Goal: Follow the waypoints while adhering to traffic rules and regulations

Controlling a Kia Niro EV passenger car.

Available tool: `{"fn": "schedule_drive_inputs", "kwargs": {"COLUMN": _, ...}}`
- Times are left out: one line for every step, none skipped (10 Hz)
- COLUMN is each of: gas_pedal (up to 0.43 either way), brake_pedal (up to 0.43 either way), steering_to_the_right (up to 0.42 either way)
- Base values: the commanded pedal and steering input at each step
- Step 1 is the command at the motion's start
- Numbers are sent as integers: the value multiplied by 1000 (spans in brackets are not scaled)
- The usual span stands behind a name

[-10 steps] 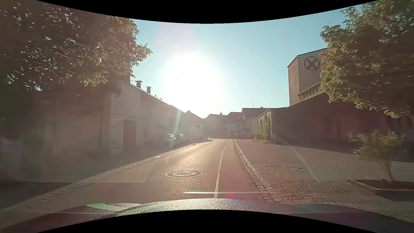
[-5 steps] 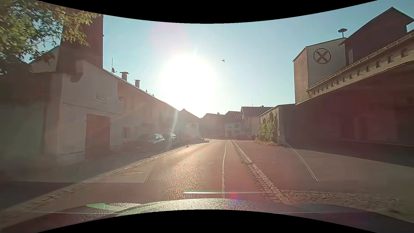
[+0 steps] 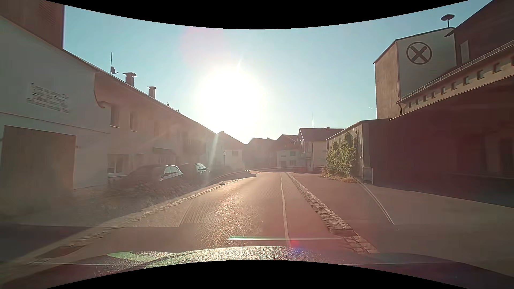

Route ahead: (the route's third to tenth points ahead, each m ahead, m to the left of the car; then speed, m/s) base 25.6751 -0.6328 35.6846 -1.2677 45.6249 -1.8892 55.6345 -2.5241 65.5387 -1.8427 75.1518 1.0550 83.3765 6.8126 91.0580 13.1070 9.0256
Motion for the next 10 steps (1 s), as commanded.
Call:
{"fn": "schedule_drive_inputs", "kwargs": {"gas_pedal": 138, "brake_pedal": 0, "steering_to_the_right": 17}}
{"fn": "schedule_drive_inputs", "kwargs": {"gas_pedal": 110, "brake_pedal": 0, "steering_to_the_right": 21}}
{"fn": "schedule_drive_inputs", "kwargs": {"gas_pedal": 110, "brake_pedal": 0, "steering_to_the_right": 23}}
{"fn": "schedule_drive_inputs", "kwargs": {"gas_pedal": 110, "brake_pedal": 0, "steering_to_the_right": 26}}
{"fn": "schedule_drive_inputs", "kwargs": {"gas_pedal": 110, "brake_pedal": 0, "steering_to_the_right": 31}}
{"fn": "schedule_drive_inputs", "kwargs": {"gas_pedal": 110, "brake_pedal": 0, "steering_to_the_right": 32}}
{"fn": "schedule_drive_inputs", "kwargs": {"gas_pedal": 110, "brake_pedal": 0, "steering_to_the_right": 30}}
{"fn": "schedule_drive_inputs", "kwargs": {"gas_pedal": 110, "brake_pedal": 0, "steering_to_the_right": 28}}
{"fn": "schedule_drive_inputs", "kwargs": {"gas_pedal": 110, "brake_pedal": 0, "steering_to_the_right": 24}}
{"fn": "schedule_drive_inputs", "kwargs": {"gas_pedal": 110, "brake_pedal": 0, "steering_to_the_right": 17}}
